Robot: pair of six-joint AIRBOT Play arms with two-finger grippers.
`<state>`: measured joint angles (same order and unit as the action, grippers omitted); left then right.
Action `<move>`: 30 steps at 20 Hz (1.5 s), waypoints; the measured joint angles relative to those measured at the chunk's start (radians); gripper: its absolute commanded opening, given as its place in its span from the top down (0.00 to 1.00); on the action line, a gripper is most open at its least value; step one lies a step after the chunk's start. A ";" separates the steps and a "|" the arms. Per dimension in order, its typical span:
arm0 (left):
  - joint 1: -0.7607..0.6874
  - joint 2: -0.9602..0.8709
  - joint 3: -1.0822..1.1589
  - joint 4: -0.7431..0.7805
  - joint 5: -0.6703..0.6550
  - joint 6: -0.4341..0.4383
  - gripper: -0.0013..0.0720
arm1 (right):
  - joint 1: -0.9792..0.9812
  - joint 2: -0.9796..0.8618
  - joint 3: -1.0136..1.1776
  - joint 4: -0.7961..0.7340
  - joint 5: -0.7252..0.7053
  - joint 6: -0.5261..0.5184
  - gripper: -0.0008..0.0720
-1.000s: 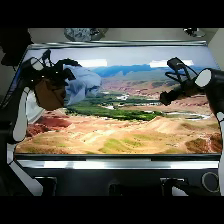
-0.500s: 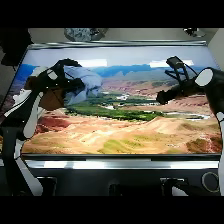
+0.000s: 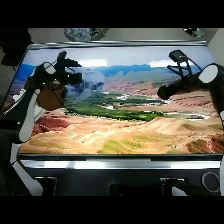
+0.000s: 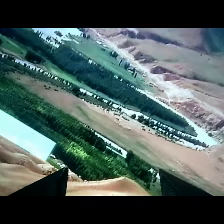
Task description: Fold the shirts.
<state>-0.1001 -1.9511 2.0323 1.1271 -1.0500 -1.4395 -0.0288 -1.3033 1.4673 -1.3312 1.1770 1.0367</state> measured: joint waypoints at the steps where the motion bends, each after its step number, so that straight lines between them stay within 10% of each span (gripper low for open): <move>1: -0.008 0.059 0.003 -0.002 0.006 0.029 0.94 | 0.000 0.012 0.030 -0.020 -0.002 -0.006 0.08; 9: -0.178 0.587 0.011 -0.051 0.171 0.120 0.94 | 0.000 0.240 0.170 -0.150 -0.004 -0.028 0.08; 18: -0.304 0.663 -0.241 -0.051 0.172 0.107 0.94 | 0.000 0.412 0.175 -0.172 0.279 -0.027 0.08; 19: -0.315 0.648 -0.301 -0.051 0.166 0.079 0.89 | 0.000 0.407 0.167 -0.173 0.312 -0.027 0.08; 21: -0.343 0.606 -0.414 -0.051 0.166 0.005 0.04 | 0.000 0.384 0.143 -0.173 0.355 -0.027 0.08; 30: -0.274 0.537 -0.522 0.146 -0.199 -0.129 0.01 | 0.000 0.120 -0.048 -0.004 0.410 -0.065 0.07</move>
<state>-0.3740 -1.4136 1.5105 1.2736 -1.2488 -1.5681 -0.0288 -1.1835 1.4197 -1.3354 1.5867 0.9718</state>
